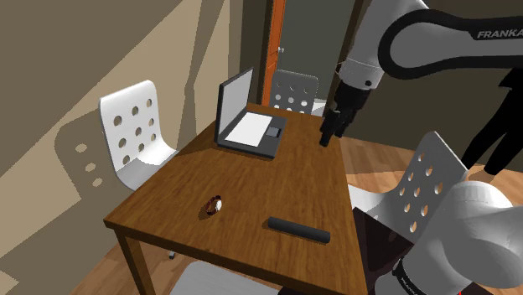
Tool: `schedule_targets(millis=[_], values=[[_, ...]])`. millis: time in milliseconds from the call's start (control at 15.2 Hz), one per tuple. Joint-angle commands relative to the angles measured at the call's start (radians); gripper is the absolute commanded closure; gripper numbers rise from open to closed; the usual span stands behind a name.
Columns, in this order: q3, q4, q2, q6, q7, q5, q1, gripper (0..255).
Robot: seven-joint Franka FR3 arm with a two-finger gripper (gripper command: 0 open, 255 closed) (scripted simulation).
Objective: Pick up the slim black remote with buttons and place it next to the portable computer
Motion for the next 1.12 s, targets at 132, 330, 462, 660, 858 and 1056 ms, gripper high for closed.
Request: schedule_targets(millis=[132,330,462,660,858,1056], values=[[-0.001,-0.106,0.023,0.105,-0.056,0.013,0.042,0],[-0.003,-0.180,0.051,0.187,-0.099,0.023,0.075,0],[-0.004,-0.226,0.076,0.245,-0.128,0.030,0.097,0],[-0.006,-0.289,0.125,0.337,-0.174,0.042,0.133,0],[-0.009,-0.345,0.189,0.438,-0.221,0.057,0.173,0],[-0.014,-0.392,0.272,0.547,-0.273,0.078,0.216,0]])
